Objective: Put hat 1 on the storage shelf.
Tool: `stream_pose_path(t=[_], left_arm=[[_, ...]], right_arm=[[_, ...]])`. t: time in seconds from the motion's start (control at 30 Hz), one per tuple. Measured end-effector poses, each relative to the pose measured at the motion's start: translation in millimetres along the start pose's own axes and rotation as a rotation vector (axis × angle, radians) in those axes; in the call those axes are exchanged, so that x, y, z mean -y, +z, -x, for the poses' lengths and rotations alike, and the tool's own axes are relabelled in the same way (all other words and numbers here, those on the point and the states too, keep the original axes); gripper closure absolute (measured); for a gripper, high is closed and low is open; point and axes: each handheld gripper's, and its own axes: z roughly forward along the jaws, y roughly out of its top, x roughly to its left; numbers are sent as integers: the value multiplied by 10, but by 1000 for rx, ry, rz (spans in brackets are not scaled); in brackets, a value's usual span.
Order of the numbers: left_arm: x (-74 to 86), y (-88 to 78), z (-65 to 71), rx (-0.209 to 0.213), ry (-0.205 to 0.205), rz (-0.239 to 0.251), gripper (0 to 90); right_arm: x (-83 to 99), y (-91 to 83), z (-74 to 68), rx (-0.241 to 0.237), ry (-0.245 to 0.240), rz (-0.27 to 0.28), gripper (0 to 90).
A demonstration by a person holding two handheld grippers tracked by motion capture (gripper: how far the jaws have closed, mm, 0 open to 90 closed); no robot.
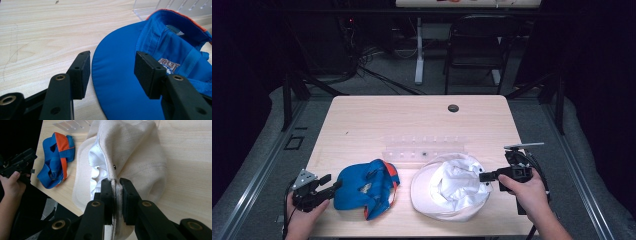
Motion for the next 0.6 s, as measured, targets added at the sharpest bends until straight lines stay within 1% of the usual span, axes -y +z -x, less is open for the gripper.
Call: stream_pose_path(t=[0.1, 0.13, 0.17, 0.23, 0.3, 0.33, 0.37, 0.4, 0.43, 0.47, 0.53, 0.57, 0.6], left_arm=[[-1, -4, -6, -1, -3, 1, 474], [5, 4, -5, -5, -7, 16, 474], [-1, -9, -11, -1, -5, 3, 474], [0, -10, -16, -4, -9, 6, 474], [-1, -14, -21, -4, -8, 6, 474], [-1, -15, -21, -4, -9, 6, 474], [-1, -16, -20, -5, -8, 8, 474], [-1, -16, -20, -5, -8, 8, 474], [-1, -18, -19, -4, -8, 10, 474], [-2, -22, -16, -5, -6, 9, 474], [-2, -24, -16, -5, -5, 9, 474], [-3, -25, -16, -6, -6, 11, 474], [-2, -28, -20, -7, -10, 14, 474]], right_arm=[[-60, -43, -84, 6, 0, -16, 817], [-79, -59, -113, 7, 4, -23, 817], [-95, -71, -137, 3, 5, -26, 817], [-125, -95, -190, -2, 16, -32, 817], [-157, -121, -233, -18, 24, -49, 817], [-166, -121, -260, -21, 36, -43, 817], [-182, -132, -274, -29, 36, -56, 817], [-182, -132, -274, -29, 36, -56, 817], [-193, -137, -284, -41, 45, -62, 817], [-212, -142, -293, -70, 68, -71, 817], [-220, -144, -294, -75, 77, -79, 817], [-222, -132, -304, -92, 102, -68, 817], [-235, -137, -293, -131, 123, -82, 817]])
